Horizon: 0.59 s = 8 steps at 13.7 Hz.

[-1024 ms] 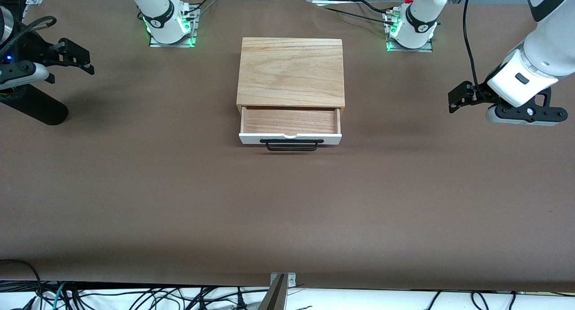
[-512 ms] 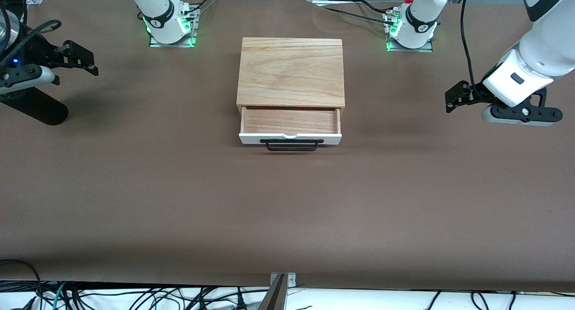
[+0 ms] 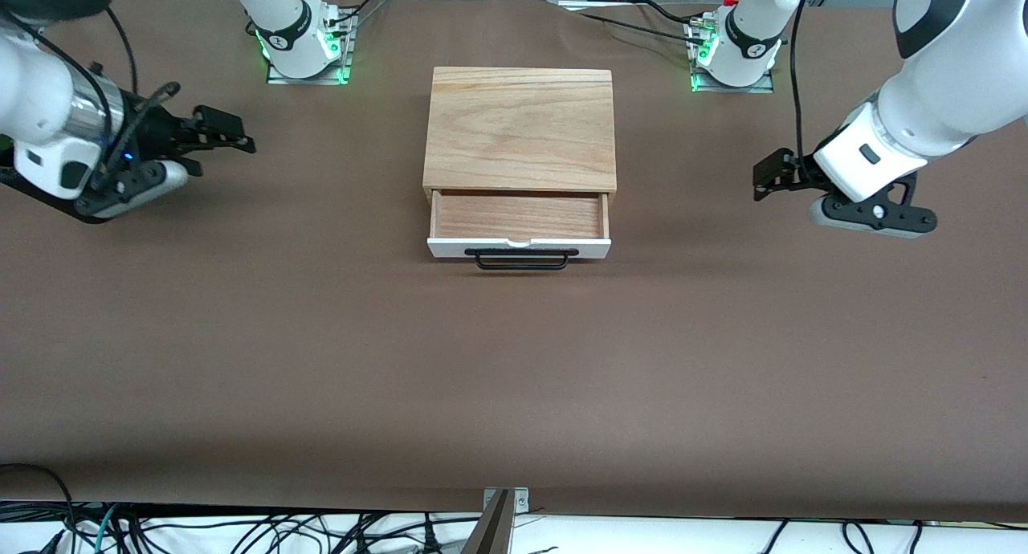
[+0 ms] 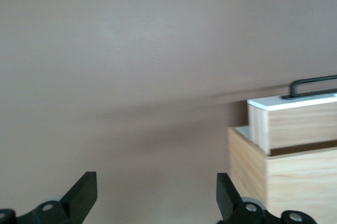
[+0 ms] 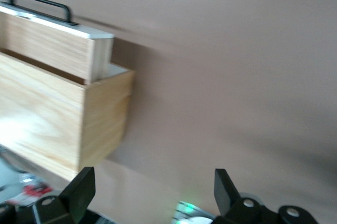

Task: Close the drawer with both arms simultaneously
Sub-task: 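Move the left gripper and the right gripper to the drawer front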

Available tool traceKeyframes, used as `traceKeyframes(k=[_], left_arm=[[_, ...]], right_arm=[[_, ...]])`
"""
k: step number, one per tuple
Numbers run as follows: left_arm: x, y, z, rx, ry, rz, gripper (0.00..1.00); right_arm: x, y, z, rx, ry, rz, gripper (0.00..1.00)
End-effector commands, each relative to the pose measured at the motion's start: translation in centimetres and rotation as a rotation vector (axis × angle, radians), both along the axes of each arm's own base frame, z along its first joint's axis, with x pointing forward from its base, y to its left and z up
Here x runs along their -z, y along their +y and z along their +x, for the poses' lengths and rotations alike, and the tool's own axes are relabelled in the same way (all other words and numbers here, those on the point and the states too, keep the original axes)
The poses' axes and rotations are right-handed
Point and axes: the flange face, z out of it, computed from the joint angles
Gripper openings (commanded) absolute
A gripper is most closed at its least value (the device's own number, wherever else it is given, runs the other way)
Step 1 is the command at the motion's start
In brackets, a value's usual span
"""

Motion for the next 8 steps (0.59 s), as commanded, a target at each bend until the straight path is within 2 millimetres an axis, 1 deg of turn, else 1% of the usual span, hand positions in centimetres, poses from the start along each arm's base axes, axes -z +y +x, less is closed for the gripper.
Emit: traceKeyframes(k=[1, 2, 3, 4, 5, 6, 7, 8], left_arm=[[2.4, -4.6, 1.2, 0.069, -0.008, -0.078, 1.00], [3.7, -7.4, 1.6, 0.092, -0.031, -0.089, 1.00], [4.5, -10.3, 1.4, 0.129, -0.056, -0.095, 1.00], [5.5, -12.7, 1.3, 0.157, -0.076, -0.105, 1.00], [6.9, -13.7, 1.9, 0.153, -0.089, -0.124, 1.00], [8.8, -13.8, 3.2, 0.133, -0.107, -0.160, 1.00], [10.6, -14.4, 4.0, 0.089, -0.095, -0.239, 1.00], [11.9, -14.6, 4.8, 0.046, -0.088, -0.306, 1.00]], right_arm=[[4.1, 1.9, 2.2, 0.037, 0.067, 0.116, 1.00], [6.1, 3.1, 2.9, 0.051, 0.097, 0.165, 1.00], [8.2, 4.0, 3.5, 0.063, 0.135, 0.207, 1.00], [10.0, 5.1, 4.0, 0.078, 0.158, 0.250, 1.00], [11.4, 6.3, 4.3, 0.087, 0.181, 0.277, 1.00], [12.8, 7.2, 4.5, 0.091, 0.200, 0.297, 1.00], [14.4, 7.7, 4.7, 0.094, 0.224, 0.316, 1.00], [15.6, 9.0, 4.6, 0.097, 0.252, 0.350, 1.00]])
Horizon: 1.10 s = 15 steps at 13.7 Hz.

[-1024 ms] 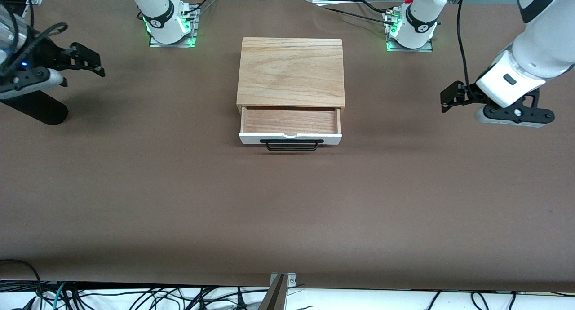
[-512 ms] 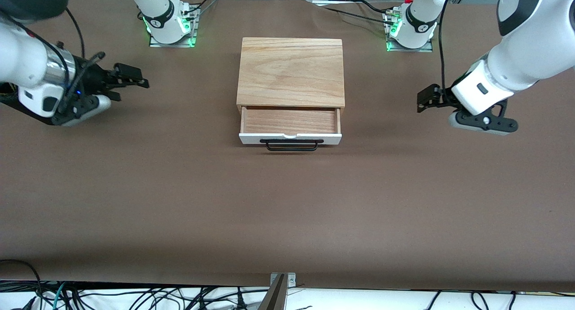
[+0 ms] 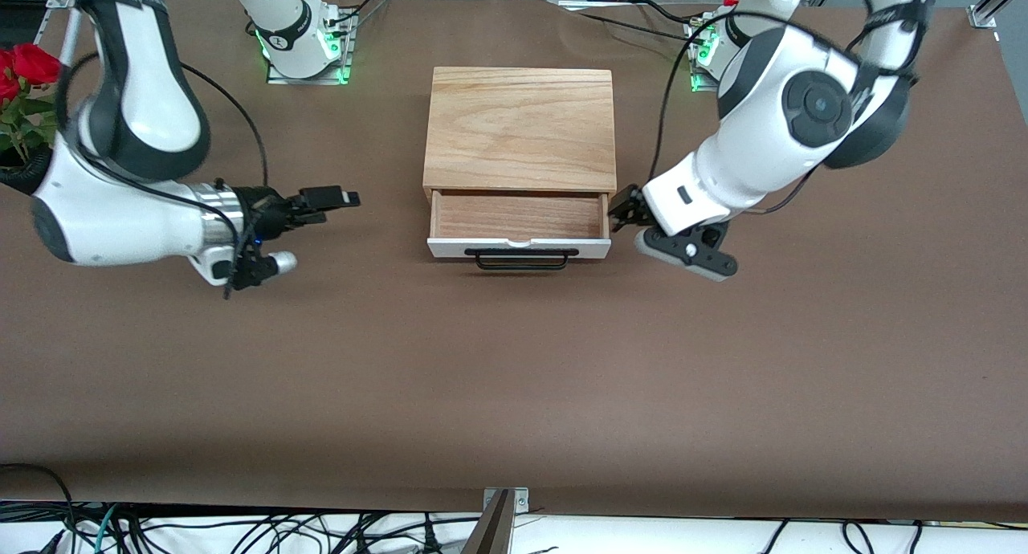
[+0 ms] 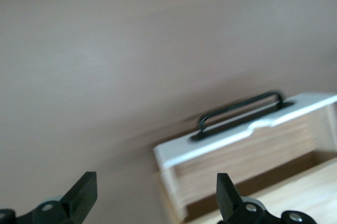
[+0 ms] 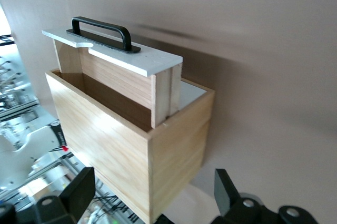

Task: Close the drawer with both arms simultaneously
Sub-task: 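Move the left gripper and the right gripper to the drawer front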

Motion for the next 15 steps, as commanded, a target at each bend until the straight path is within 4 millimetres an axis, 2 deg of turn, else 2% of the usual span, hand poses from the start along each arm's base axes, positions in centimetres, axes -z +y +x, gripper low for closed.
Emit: traceKeyframes(k=[1, 2, 4, 7, 9, 12, 13, 15], left_arm=[[2.8, 0.7, 2.5, -0.051, 0.000, -0.104, 1.00], [3.4, 0.5, 2.5, -0.050, 0.006, -0.104, 1.00], [6.2, -0.2, 2.7, -0.051, 0.019, -0.099, 1.00], [9.2, -2.1, 1.7, -0.003, 0.061, -0.087, 1.00], [10.6, -2.2, 1.0, 0.051, 0.073, -0.078, 1.00], [11.4, -2.6, 0.3, 0.081, 0.099, -0.069, 1.00], [12.2, -2.5, -0.4, 0.099, 0.113, -0.062, 1.00], [12.6, -3.1, -0.8, 0.127, 0.117, -0.065, 1.00]], right_arm=[[2.5, 2.8, 0.3, 0.020, 0.047, 0.092, 1.00], [4.4, 3.8, 0.5, 0.039, 0.076, 0.119, 1.00], [7.6, 5.9, 0.6, 0.069, 0.114, 0.155, 1.00], [10.5, 8.4, 1.0, 0.122, 0.106, 0.174, 1.00], [10.9, 10.0, 1.6, 0.115, 0.069, 0.180, 1.00], [9.8, 8.5, 2.8, 0.096, 0.012, 0.207, 1.00], [9.8, 7.7, 3.2, 0.073, -0.021, 0.229, 1.00], [10.5, 7.4, 3.3, 0.024, -0.081, 0.261, 1.00]])
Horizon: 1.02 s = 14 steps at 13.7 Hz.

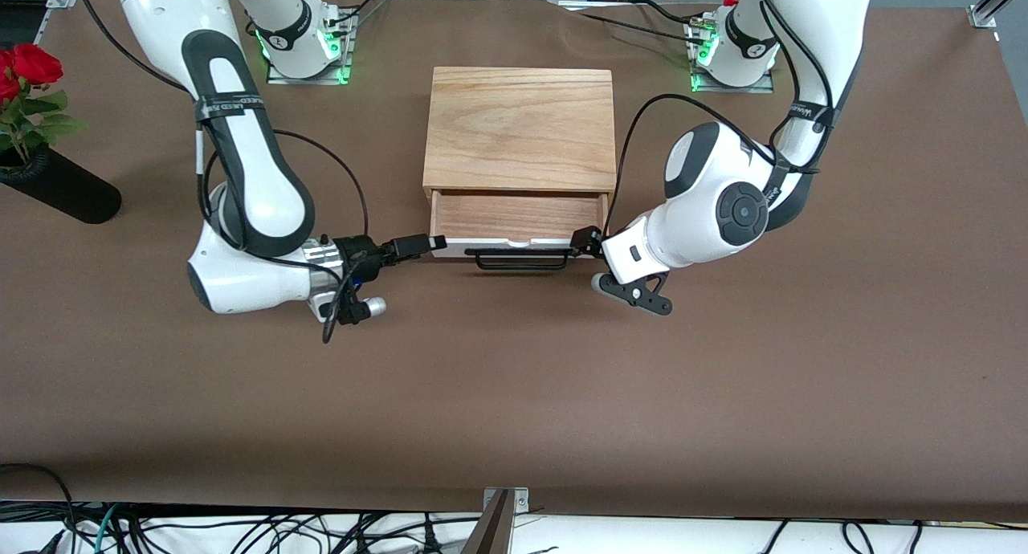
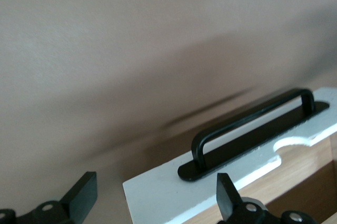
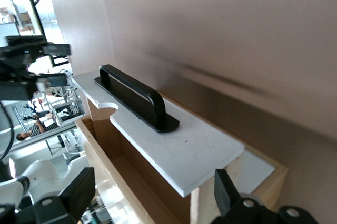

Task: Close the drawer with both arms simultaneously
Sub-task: 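Press the drawer front with the right gripper while the left gripper pushes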

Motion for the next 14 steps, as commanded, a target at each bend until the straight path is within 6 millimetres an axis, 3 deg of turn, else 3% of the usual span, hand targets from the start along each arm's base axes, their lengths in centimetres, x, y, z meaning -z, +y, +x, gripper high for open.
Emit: traceKeyframes(k=[1, 5, 9, 11, 14], left_arm=[[0.0, -0.3, -0.8, 0.037, 0.007, -0.022, 1.00], [0.3, -0.6, -1.0, 0.044, 0.010, -0.020, 1.00], [1.0, -1.4, -1.2, 0.050, -0.002, -0.018, 1.00], [0.5, -1.4, -0.4, 0.030, -0.058, -0.030, 1.00], [1.3, -2.0, -0.8, 0.044, -0.049, -0.023, 1.00]], right_arm=[[1.2, -0.2, 0.6, -0.040, -0.062, 0.048, 1.00], [2.6, 1.8, 0.8, 0.004, -0.094, 0.067, 1.00], [3.1, 2.1, 1.1, -0.002, -0.124, 0.069, 1.00], [3.3, 4.0, 0.1, -0.034, -0.133, 0.077, 1.00], [4.4, 4.2, -0.7, -0.044, -0.112, 0.070, 1.00]])
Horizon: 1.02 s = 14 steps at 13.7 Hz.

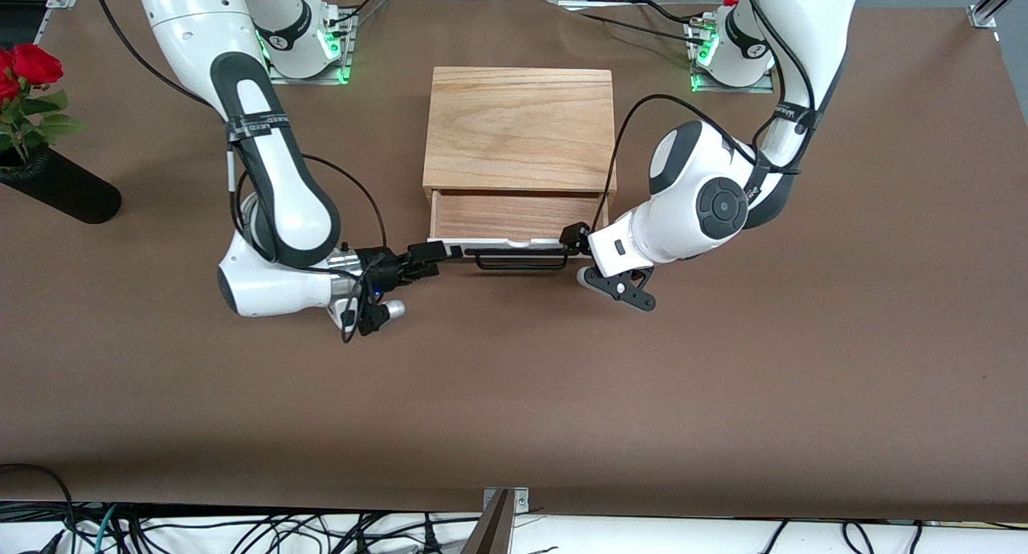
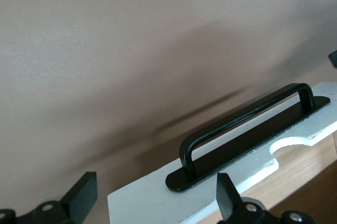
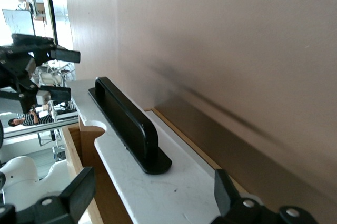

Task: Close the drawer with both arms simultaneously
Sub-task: 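Press the drawer front with the right gripper while the left gripper pushes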

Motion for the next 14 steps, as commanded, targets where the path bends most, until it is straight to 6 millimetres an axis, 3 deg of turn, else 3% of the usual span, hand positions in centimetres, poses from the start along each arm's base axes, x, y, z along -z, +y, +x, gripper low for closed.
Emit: traceKeyframes(k=[1, 5, 12, 14], left_arm=[[0.6, -0.5, -0.4, 0.029, -0.009, -0.012, 1.00], [1.4, -0.2, -0.7, 0.087, -0.026, 0.026, 1.00], [0.1, 0.0, 0.4, 0.062, -0.090, 0.007, 1.00], [0.6, 0.0, 0.2, 0.066, -0.077, 0.013, 1.00]], right_arm=[[0.7, 0.3, -0.3, -0.002, -0.007, 0.013, 1.00], [1.3, 0.1, -0.7, -0.012, -0.001, 0.003, 1.00], [2.8, -0.3, -0.3, 0.019, -0.008, -0.022, 1.00], [2.9, 0.7, -0.9, 0.004, -0.005, -0.020, 1.00]])
